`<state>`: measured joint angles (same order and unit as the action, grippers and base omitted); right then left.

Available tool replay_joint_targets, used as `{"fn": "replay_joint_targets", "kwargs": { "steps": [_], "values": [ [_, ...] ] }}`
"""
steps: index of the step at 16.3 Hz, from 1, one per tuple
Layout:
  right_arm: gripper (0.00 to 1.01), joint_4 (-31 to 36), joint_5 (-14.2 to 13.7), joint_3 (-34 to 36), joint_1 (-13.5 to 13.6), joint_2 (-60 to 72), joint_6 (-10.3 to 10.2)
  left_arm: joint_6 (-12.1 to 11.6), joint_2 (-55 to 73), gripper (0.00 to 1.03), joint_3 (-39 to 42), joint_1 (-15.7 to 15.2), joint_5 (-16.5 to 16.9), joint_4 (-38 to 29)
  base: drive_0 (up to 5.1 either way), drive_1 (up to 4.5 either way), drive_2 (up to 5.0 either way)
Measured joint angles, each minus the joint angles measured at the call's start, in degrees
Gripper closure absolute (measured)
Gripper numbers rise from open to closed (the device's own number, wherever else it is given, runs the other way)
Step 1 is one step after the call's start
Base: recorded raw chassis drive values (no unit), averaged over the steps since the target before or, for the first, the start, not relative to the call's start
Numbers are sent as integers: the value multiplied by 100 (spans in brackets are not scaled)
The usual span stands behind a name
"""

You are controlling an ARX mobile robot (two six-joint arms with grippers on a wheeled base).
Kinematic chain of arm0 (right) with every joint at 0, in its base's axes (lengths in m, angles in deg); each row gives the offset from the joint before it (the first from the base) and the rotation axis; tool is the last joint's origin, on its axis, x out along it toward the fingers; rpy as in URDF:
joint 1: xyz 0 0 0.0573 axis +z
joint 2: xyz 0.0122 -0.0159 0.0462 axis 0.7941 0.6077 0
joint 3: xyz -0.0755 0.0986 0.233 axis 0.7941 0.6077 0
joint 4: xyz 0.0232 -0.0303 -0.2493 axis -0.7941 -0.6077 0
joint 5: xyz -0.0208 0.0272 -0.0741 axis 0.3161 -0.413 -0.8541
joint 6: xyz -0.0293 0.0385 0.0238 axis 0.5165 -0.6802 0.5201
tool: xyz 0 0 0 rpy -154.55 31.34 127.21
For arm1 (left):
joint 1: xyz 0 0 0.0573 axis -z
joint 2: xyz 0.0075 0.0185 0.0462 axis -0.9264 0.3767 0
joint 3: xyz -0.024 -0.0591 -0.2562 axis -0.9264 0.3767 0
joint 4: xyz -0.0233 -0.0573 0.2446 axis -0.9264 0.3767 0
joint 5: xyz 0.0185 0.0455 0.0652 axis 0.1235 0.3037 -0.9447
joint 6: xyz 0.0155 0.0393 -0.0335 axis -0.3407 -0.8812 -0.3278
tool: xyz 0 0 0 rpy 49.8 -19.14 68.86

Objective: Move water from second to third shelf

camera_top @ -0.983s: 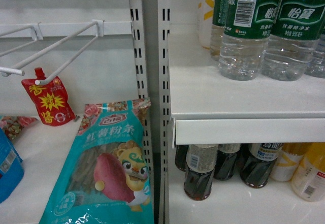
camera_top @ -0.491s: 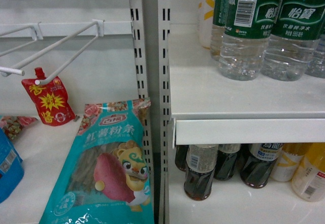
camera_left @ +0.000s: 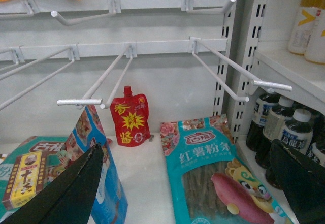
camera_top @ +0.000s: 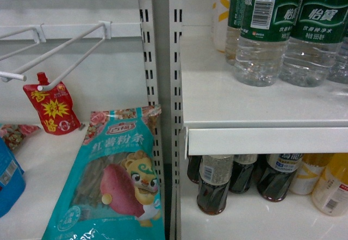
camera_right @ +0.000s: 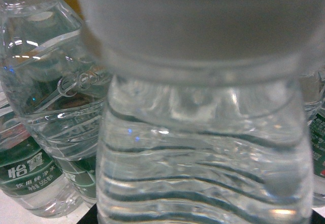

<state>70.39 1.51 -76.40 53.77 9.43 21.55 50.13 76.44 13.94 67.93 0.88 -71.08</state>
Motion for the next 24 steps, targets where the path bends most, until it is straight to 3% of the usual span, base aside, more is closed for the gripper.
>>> {"fn": "replay_joint_targets", "kwargs": {
  "steps": [8,9,10,24],
  "values": [
    [58,125,-87,-101,-4,245,22,0,0,5,0,0,0,-2,0,0,0],
    [25,122,-103,-101,-7,280,48,0,0,5,0,0,0,0,0,0,0],
    [3,138,-92,-98,-50,282,61,0,0,5,0,0,0,0,0,0,0],
    [3,-103,61,367,-83,-570,133,0,0,5,0,0,0,0,0,0,0]
  ]
}}
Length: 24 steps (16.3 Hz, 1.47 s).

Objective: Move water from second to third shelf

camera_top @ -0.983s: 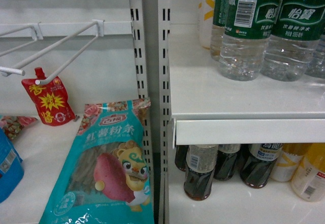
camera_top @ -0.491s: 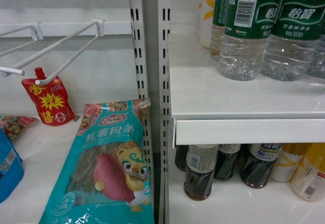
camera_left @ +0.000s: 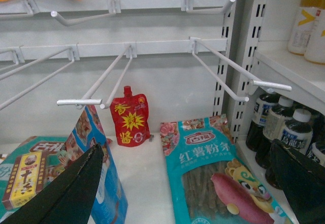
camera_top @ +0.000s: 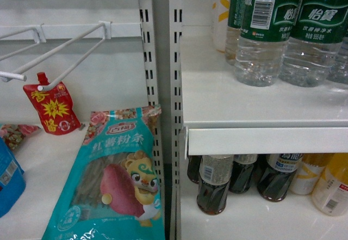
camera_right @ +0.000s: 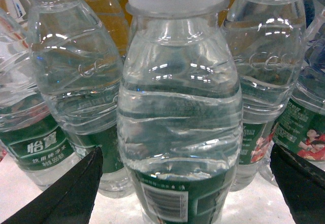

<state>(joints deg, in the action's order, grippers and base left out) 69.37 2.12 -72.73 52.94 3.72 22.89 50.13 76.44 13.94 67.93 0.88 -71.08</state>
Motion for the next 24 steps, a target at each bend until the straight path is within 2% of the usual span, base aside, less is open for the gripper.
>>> {"fn": "replay_joint_targets", "kwargs": {
  "steps": [2,5,9,13,14,15,16,18,21,22,24],
  "values": [
    [3,-212,66,140,0,-356,0,0,0,5,0,0,0,-2,0,0,0],
    [3,-481,85,442,0,-1134,122,0,0,5,0,0,0,0,0,0,0],
    [3,-1067,79,704,17,-2072,120,0,0,5,0,0,0,0,0,0,0],
    [3,-1663,-350,946,391,-2839,129,-2,0,5,0,0,0,0,0,0,0],
    [10,-1034,-632,1180,450,-3073,170,0,0,5,0,0,0,-2,0,0,0],
    [21,-693,-376,1504,240,-3386,197,0,0,5,0,0,0,0,0,0,0],
    [34,-640,-275,1895,-44,-3716,227,0,0,5,0,0,-4,0,0,0,0],
    [59,-671,-238,2435,-33,-4019,232,0,0,5,-2,0,0,0,0,0,0],
    [94,-476,-234,2785,-37,-4371,232,0,0,5,0,0,2,0,0,0,0],
    [99,-483,-234,2966,-37,-4485,247,0,0,5,0,0,0,-2,0,0,0],
    [99,-498,-234,3200,-37,-4708,251,0,0,5,0,0,2,-2,0,0,0]
  ]
}}
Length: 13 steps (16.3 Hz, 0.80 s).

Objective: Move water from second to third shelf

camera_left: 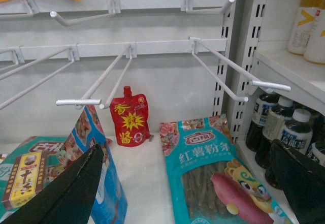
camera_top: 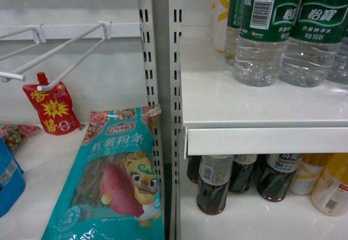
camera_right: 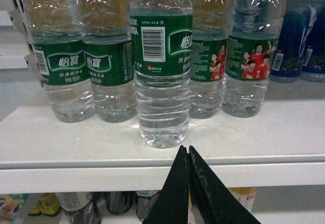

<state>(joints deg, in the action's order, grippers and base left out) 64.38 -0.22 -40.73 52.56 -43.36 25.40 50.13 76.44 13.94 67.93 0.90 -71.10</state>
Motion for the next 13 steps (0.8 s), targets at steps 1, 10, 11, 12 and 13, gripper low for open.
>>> {"fn": "replay_joint_targets", "kwargs": {
  "steps": [1,10,11,12,13],
  "values": [
    [99,-2,0,76,0,-118,0,0,0,5,0,0,-2,2,0,0,0],
    [99,-901,4,481,0,-1187,0,-2,0,5,0,0,0,2,0,0,0],
    [99,-1091,7,540,0,-1451,0,0,0,5,0,0,-2,2,0,0,0],
    [99,-1121,4,577,0,-1606,0,0,0,5,0,0,-4,2,0,0,0],
    [99,-1088,4,623,0,-1731,0,0,0,5,0,0,-2,2,0,0,0]
  ]
}}
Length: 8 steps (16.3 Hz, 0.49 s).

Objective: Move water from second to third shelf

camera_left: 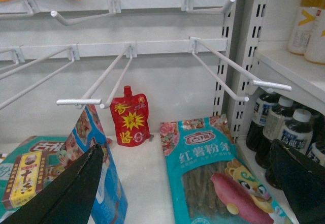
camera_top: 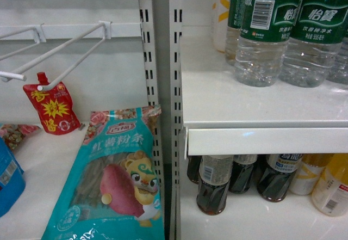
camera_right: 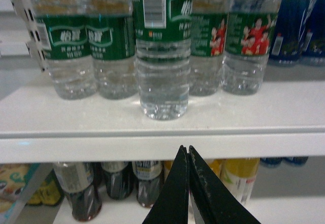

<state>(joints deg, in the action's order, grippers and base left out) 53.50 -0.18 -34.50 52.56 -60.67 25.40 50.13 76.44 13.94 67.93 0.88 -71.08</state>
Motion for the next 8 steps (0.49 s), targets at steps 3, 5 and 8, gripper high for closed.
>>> {"fn": "replay_joint_targets", "kwargs": {
  "steps": [3,5,8],
  "values": [
    [99,26,2,52,0,-107,0,0,0,5,0,0,2,-4,0,0,0],
    [99,-26,-15,61,0,-96,0,0,0,5,0,0,2,-2,0,0,0],
    [99,-7,0,63,0,-107,0,0,0,5,0,0,0,-2,0,0,0]
  ]
}}
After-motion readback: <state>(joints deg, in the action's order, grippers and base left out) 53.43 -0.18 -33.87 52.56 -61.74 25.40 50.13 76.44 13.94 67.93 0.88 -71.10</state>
